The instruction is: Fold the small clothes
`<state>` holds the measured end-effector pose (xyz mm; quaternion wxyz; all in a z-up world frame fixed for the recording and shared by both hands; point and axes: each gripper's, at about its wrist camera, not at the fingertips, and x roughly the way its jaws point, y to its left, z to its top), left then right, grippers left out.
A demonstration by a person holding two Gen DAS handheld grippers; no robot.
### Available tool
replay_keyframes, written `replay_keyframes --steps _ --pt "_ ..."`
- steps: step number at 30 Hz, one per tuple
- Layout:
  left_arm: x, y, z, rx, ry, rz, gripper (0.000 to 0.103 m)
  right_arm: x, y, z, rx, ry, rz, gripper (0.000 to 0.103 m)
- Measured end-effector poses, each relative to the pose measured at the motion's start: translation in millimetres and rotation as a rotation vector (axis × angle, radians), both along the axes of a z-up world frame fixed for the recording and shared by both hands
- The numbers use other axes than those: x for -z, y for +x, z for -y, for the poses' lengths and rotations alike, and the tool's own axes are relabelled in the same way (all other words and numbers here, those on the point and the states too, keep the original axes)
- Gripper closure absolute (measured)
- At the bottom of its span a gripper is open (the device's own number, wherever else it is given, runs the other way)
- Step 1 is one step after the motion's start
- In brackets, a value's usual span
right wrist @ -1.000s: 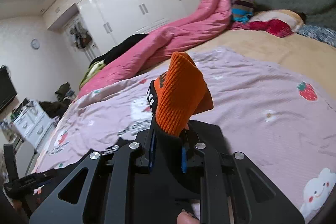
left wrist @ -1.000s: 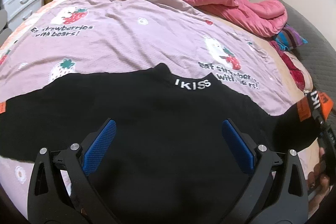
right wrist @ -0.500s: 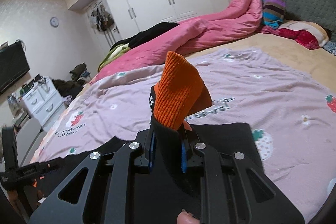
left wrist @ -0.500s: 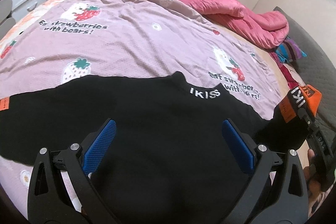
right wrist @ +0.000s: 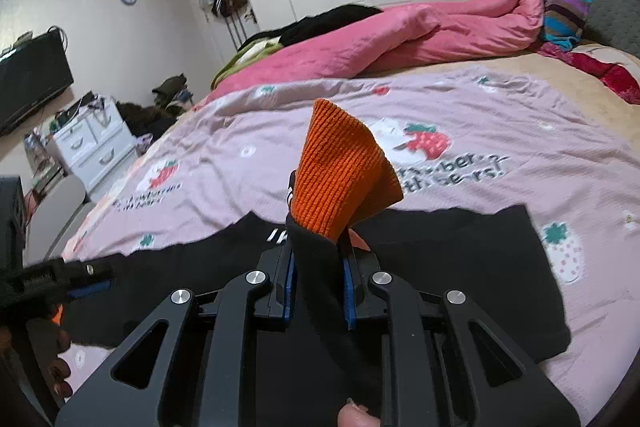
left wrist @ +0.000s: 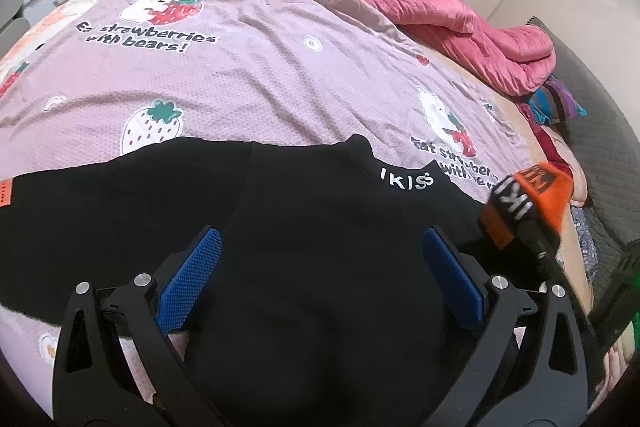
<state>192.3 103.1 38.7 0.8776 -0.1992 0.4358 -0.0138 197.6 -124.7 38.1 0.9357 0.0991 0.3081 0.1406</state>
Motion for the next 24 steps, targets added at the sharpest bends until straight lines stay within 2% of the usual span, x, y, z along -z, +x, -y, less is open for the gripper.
replay_keyframes --steps 8,10,11,13,14,15,18,24 --pt "13.8 2.3 -8.1 -0.009 -0.074 -0.039 0.008 15.7 -1.7 -26.0 -0.067 0.007 -0.050 0.083" --pt "15.4 1.5 -9.6 -0.010 -0.077 -0.043 0.008 17.9 -4.0 -31.7 -0.089 0.010 -0.058 0.075" --pt "16.6 0.8 -10.6 -0.012 -0.080 -0.045 0.008 19.2 -6.6 -34.2 -0.110 0.021 -0.064 0.066" --pt "20.9 0.3 -12.7 -0.012 -0.105 -0.053 0.008 19.6 -12.1 -36.0 -0.147 0.038 -0.077 0.059" --pt "23.1 0.3 -13.4 -0.014 -0.113 -0.057 0.008 20.1 -17.0 -36.3 -0.169 0.048 -0.084 0.051" --pt "26.2 0.7 -13.3 -0.014 -0.115 -0.064 0.008 20.1 -21.8 -36.1 -0.189 0.057 -0.089 0.047" --pt "36.1 3.1 -4.4 0.018 -0.108 -0.084 0.008 17.3 -39.1 -28.1 -0.214 0.067 -0.090 0.044" --pt "60.3 5.7 25.7 0.099 -0.111 -0.112 0.012 16.8 -58.1 8.4 -0.166 0.088 -0.125 0.040"
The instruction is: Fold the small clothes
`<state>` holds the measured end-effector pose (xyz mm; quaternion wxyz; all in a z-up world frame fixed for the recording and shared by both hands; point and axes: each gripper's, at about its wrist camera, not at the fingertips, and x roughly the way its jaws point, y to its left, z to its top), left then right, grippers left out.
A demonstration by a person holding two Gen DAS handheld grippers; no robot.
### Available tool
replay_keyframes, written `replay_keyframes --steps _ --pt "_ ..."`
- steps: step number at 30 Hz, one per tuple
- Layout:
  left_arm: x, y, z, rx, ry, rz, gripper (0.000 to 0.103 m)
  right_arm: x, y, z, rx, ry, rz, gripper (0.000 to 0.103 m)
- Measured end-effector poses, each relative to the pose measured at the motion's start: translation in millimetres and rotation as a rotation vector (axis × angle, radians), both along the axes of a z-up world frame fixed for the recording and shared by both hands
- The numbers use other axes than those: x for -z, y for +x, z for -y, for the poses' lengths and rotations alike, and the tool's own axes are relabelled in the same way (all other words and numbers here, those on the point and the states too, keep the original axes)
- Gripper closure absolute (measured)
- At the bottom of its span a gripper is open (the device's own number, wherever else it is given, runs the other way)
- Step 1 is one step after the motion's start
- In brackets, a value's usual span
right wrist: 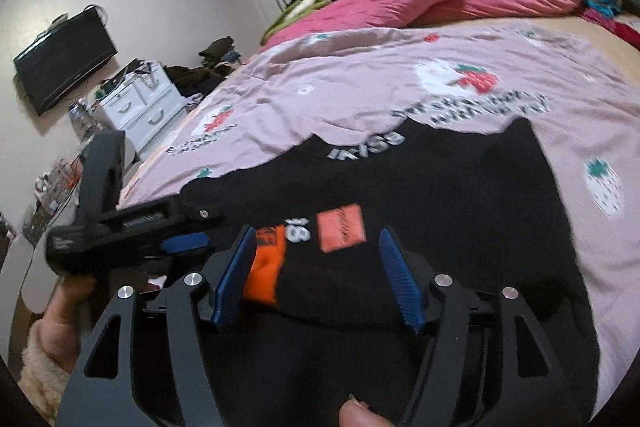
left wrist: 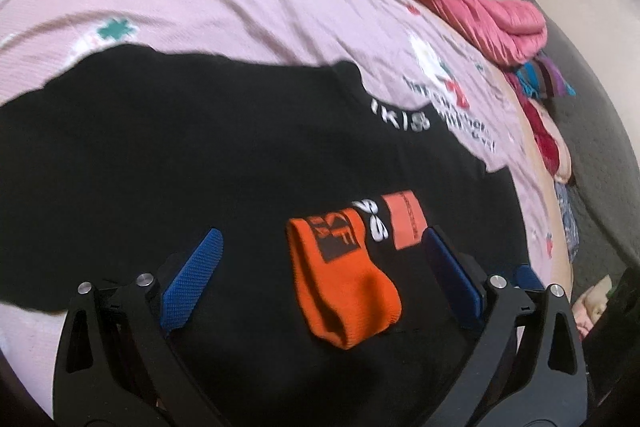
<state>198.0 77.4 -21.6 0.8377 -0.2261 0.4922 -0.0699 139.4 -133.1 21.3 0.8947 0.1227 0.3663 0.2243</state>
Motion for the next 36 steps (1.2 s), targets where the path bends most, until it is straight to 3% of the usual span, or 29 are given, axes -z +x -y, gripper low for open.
replay_keyframes --steps 7,9,13,24,36 --pt "9.4 -0.8 28.1 0.065 0.020 0.017 0.040 -2.2 -15.9 48.9 0.102 0.052 -0.027 0.037" --pt "8.4 0.1 33.8 0.077 0.035 0.028 0.054 -1.0 -19.3 59.6 0.119 0.073 -0.039 0.037" --pt "7.8 1.2 31.8 0.068 0.020 0.044 0.093 -1.4 -25.8 77.6 0.168 0.073 -0.040 0.037" --pt "-57.7 -14.5 23.6 0.059 0.025 0.232 0.097 0.5 -31.1 99.3 0.233 0.074 -0.042 0.037" --pt "-43.5 -19.0 4.8 0.037 0.039 0.180 0.096 8.5 -13.0 88.4 0.255 -0.036 -0.058 0.037"
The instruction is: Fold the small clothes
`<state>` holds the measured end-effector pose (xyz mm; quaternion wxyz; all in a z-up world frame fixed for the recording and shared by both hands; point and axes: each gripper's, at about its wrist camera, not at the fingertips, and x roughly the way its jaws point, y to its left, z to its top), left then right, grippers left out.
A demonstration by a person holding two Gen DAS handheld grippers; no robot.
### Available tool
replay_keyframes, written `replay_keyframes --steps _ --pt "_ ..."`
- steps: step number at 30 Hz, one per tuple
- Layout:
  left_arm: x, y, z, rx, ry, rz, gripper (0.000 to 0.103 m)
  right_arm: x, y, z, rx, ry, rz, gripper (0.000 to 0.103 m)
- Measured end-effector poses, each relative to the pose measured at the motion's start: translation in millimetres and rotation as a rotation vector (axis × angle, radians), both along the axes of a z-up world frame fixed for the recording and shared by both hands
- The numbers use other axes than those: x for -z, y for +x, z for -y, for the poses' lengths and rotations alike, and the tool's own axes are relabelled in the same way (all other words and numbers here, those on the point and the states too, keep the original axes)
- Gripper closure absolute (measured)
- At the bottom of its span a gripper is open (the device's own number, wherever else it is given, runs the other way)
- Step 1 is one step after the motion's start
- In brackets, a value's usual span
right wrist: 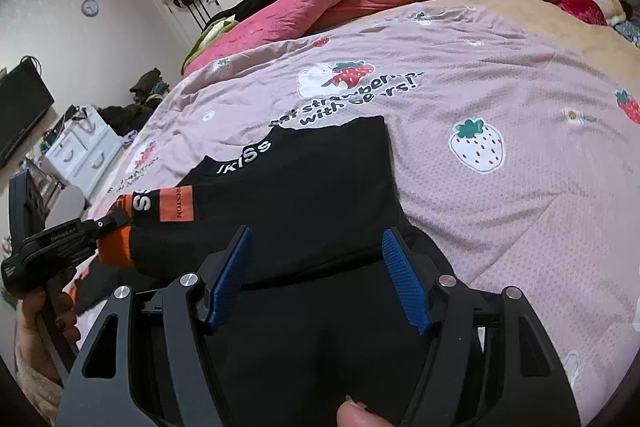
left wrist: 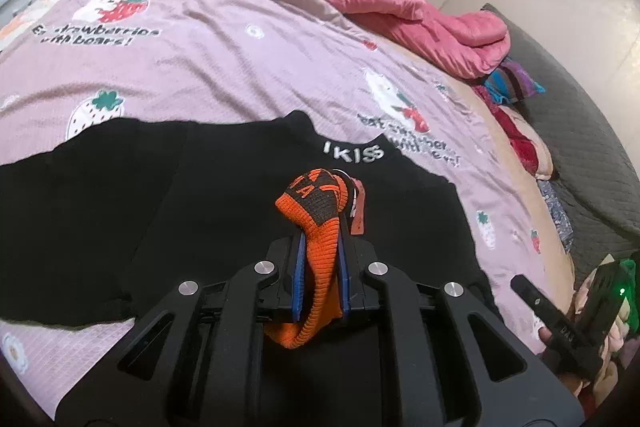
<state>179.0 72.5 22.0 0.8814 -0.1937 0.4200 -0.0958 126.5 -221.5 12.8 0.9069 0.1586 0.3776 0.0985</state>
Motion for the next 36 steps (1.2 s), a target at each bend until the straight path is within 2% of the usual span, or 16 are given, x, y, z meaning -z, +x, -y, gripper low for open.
replay_keyframes --steps 3,6,10,13,18,21,23,25,30,34,36 --pt "7.5 1.4 -6.2 -0.020 0.014 -0.023 0.094 1.6 5.9 -2.8 0.000 -0.019 -0.005 0.037" --pt "5.8 -2.8 -10.3 -0.044 0.063 -0.012 0.092 0.8 11.7 -8.4 -0.002 -0.059 -0.005 0.037" --pt "-0.6 -6.0 -16.8 -0.069 0.091 0.000 0.091 0.8 21.4 -18.0 -0.022 -0.105 -0.009 0.037" --pt "-1.6 -4.9 -12.0 -0.049 0.099 0.001 0.086 1.2 26.9 -26.4 -0.047 -0.122 -0.013 0.037" --pt "17.0 1.6 7.3 0.010 0.133 -0.056 0.079 5.0 38.2 -45.8 -0.101 -0.176 -0.033 0.037" --pt "36.1 3.1 15.7 0.033 0.152 -0.105 0.076 11.2 44.4 -57.8 -0.142 -0.204 -0.065 0.037" --pt "50.8 2.6 16.6 0.028 0.178 -0.133 0.071 17.7 47.1 -62.1 -0.155 -0.221 -0.088 0.037" --pt "62.3 1.9 12.6 0.019 0.171 -0.151 0.071 26.2 49.7 -63.2 -0.152 -0.241 -0.122 0.037" --pt "62.5 -2.1 11.4 0.023 0.180 -0.136 0.071 51.2 55.2 -48.3 -0.106 -0.237 -0.215 0.037" --pt "62.5 -3.1 9.9 0.017 0.171 -0.132 0.071 58.6 51.4 -48.2 -0.112 -0.255 -0.204 0.037" --pt "61.0 -4.6 9.5 0.010 0.171 -0.128 0.071 55.7 47.0 -50.2 -0.113 -0.259 -0.185 0.032"
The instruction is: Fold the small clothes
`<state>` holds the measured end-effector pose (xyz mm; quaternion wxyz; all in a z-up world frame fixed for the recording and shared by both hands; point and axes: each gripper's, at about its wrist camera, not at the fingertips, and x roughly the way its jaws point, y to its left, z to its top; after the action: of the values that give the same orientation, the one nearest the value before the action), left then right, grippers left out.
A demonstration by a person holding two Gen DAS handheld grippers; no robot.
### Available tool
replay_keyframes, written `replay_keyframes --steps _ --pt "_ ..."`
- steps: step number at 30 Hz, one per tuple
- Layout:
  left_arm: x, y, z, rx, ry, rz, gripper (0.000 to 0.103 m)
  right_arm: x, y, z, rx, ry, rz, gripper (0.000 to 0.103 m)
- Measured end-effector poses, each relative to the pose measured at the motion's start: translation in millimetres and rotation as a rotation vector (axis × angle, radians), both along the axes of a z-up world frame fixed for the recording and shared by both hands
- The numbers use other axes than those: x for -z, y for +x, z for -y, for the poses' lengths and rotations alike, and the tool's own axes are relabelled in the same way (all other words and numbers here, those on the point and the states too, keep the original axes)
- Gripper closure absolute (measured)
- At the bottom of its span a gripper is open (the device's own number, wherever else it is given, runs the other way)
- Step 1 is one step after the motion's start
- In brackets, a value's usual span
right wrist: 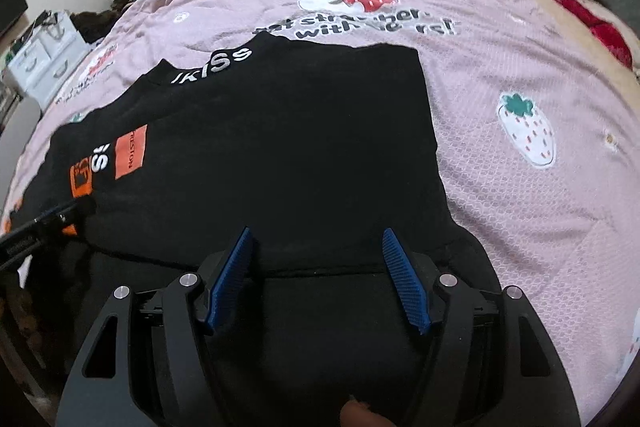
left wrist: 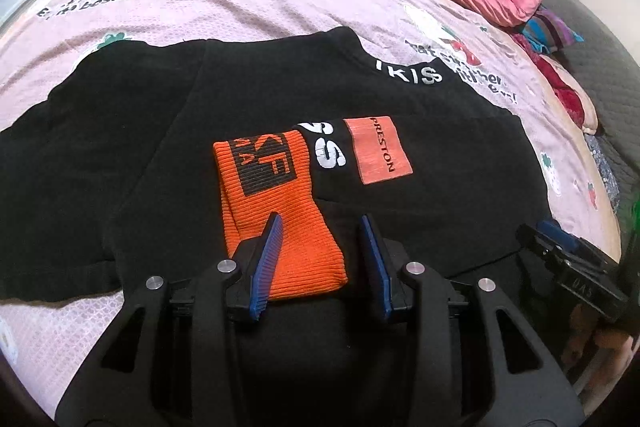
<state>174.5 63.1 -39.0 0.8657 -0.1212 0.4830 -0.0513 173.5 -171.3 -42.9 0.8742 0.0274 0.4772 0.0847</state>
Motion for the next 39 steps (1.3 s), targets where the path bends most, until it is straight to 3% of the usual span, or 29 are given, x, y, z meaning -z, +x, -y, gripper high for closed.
replay_keyframes --steps 5,7,10,12,13,16,25,32,39 --pt "-10.2 -6.8 1.7 -0.004 -0.003 0.019 0.058 -14.4 -11.1 5.1 0.013 0.069 0.028 0.019" --pt "-14.1 -8.3 2.8 -0.005 0.002 0.023 0.057 -19.6 -14.8 7.2 0.017 0.079 0.041 0.018" --pt "-20.5 -11.7 3.4 -0.011 -0.003 0.034 0.056 -27.4 -20.4 9.3 0.021 0.094 0.061 0.009" --pt "-25.1 -15.3 4.6 -0.017 -0.002 0.045 0.047 -33.4 -24.0 10.4 0.020 0.107 0.082 0.007" --pt "-26.6 -15.6 5.2 -0.017 -0.001 0.046 0.040 -35.6 -25.2 10.8 0.022 0.112 0.088 0.007" --pt "-32.4 -21.0 7.1 -0.016 0.001 0.059 0.039 -42.0 -29.1 12.3 0.026 0.133 0.103 0.006" --pt "-46.1 -32.2 7.0 -0.036 0.033 0.080 0.018 -56.8 -37.5 10.8 0.026 0.160 0.135 0.005" --pt "-55.4 -38.2 0.3 -0.063 0.038 0.094 0.010 -69.6 -43.6 4.2 0.004 0.169 0.161 0.004" --pt "-60.8 -45.8 -8.9 -0.083 0.047 0.100 0.009 -81.6 -48.5 -8.4 -0.024 0.169 0.182 0.004"
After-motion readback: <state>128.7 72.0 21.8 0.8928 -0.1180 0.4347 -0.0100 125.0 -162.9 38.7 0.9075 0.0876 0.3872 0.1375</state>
